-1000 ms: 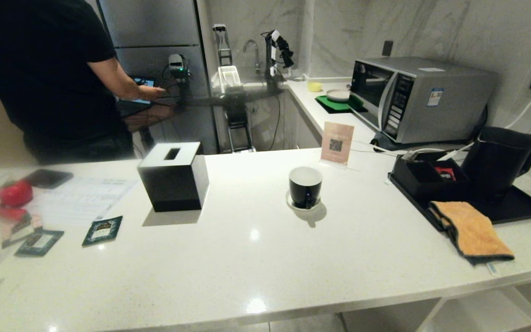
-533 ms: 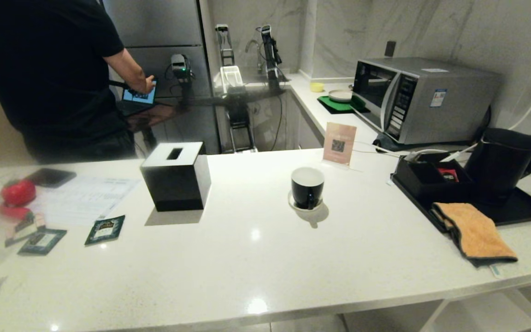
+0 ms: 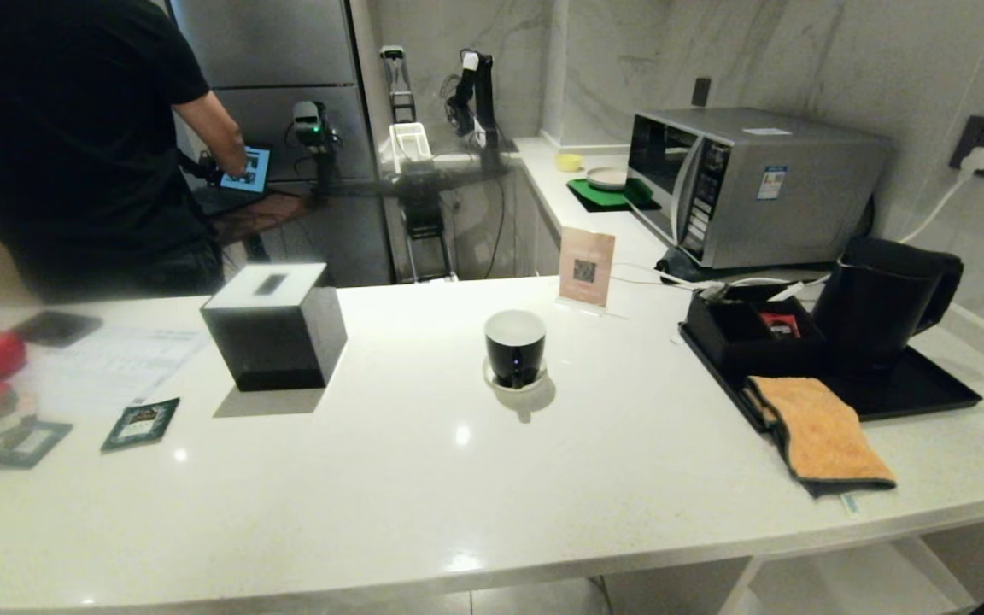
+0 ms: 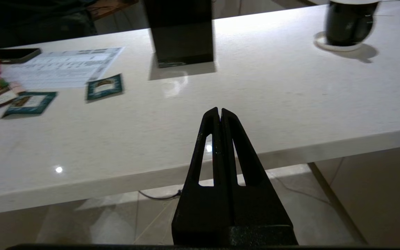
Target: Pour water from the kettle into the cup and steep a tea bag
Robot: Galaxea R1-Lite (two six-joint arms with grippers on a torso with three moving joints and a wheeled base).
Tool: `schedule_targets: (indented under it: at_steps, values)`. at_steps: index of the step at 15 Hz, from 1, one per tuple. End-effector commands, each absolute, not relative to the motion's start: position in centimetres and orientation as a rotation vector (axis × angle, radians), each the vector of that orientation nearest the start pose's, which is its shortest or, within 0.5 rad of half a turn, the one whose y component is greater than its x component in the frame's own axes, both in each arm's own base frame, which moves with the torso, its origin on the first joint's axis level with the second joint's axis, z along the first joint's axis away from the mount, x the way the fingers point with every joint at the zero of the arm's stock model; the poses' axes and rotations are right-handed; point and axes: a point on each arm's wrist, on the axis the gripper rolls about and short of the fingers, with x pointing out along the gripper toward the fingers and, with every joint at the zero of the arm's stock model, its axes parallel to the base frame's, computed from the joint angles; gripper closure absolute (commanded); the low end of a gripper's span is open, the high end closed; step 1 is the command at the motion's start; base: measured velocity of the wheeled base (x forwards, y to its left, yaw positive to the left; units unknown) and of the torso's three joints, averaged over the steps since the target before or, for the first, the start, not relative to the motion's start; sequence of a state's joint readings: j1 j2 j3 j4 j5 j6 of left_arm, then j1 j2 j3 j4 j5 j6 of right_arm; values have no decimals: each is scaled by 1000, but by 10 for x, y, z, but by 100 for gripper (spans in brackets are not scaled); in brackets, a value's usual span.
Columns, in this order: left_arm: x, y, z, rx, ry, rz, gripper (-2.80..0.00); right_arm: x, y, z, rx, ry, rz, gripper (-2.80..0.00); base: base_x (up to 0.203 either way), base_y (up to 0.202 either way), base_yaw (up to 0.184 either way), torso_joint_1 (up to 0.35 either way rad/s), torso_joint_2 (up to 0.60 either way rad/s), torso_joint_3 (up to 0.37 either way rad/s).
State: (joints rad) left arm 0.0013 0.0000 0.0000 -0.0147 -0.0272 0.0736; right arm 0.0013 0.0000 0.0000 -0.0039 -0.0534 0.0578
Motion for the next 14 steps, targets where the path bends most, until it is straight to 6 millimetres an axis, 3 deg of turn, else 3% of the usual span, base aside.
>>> schedule_targets:
  at_steps: [1, 9, 14]
  values:
    - [-23, -1, 77, 75, -15, -26, 0, -23, -1, 76, 58, -5, -52, 0, 0, -192, 2, -1, 2, 6]
    - [-23, -1, 77, 75, -13, -24, 0, -23, -1, 76, 58, -5, -52, 0, 0, -183, 1, 1, -1, 3]
    - [-23, -1, 77, 75, -13, -24, 0, -23, -1, 76, 58, -5, -52, 0, 0, -13, 0, 0, 0, 0]
